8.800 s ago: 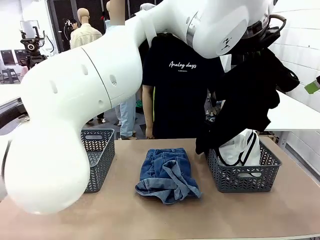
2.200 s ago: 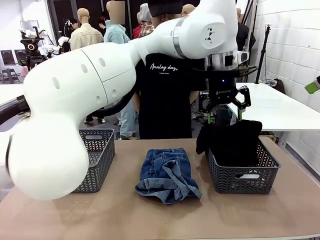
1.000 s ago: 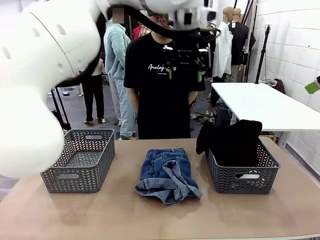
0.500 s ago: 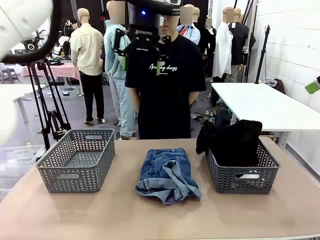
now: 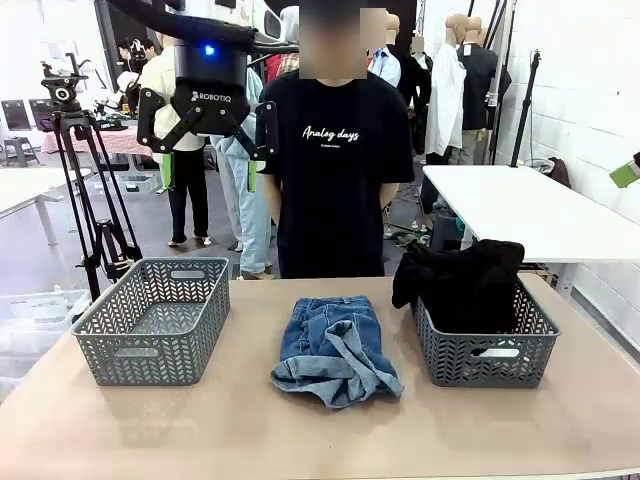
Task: Sort the tops and bottoms.
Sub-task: Lift clothes from the center of the table with your right hand.
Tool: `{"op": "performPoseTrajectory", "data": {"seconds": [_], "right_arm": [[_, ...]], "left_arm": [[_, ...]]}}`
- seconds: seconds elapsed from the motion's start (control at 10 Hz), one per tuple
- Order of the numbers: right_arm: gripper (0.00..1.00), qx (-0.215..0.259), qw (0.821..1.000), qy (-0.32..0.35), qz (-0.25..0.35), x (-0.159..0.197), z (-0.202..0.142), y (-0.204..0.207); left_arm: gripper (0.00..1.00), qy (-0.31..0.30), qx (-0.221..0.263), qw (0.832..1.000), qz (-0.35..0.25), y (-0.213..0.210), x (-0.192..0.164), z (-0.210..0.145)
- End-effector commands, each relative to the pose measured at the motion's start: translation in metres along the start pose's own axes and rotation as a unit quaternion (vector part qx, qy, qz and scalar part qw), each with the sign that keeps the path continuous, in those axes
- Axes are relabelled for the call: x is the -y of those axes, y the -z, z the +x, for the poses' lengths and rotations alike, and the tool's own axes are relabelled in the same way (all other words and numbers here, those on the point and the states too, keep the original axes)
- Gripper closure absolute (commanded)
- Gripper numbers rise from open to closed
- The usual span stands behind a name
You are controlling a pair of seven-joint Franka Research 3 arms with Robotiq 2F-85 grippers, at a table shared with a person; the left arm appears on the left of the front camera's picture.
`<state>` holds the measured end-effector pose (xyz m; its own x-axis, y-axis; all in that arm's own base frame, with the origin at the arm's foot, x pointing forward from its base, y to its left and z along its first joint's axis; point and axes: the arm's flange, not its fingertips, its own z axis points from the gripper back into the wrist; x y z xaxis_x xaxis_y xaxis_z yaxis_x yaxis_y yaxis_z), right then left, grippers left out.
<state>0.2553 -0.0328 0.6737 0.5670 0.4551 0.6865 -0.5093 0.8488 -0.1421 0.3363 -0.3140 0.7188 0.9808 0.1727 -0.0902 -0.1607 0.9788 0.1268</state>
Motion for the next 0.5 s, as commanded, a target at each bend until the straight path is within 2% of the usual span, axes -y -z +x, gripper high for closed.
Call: {"op": "performPoseTrajectory", "data": {"seconds": [0.0,0.1,0.2,0.3,0.4], "right_arm": [[0.0,-0.003,1.0,-0.002,-0.003,0.0,0.001,0.002],[0.0,-0.003,1.0,-0.002,-0.003,0.0,0.001,0.002],[0.0,-0.003,1.0,-0.002,-0.003,0.0,0.001,0.002],[0.0,-0.003,1.0,-0.002,-0.003,0.0,0.001,0.002],[0.0,-0.003,1.0,-0.002,-0.003,0.0,0.001,0.002]], "left_arm": [[0.0,0.006,-0.008,1.0,0.011,-0.021,0.016,0.019],[0.0,0.006,-0.008,1.0,0.011,-0.021,0.016,0.019],[0.0,0.0,0.0,1.0,0.004,-0.003,0.005,0.003],[0.0,0.071,0.011,0.997,0.035,0.004,0.019,0.007],[0.0,0.133,-0.035,0.99,0.022,0.012,0.005,0.018]]}}
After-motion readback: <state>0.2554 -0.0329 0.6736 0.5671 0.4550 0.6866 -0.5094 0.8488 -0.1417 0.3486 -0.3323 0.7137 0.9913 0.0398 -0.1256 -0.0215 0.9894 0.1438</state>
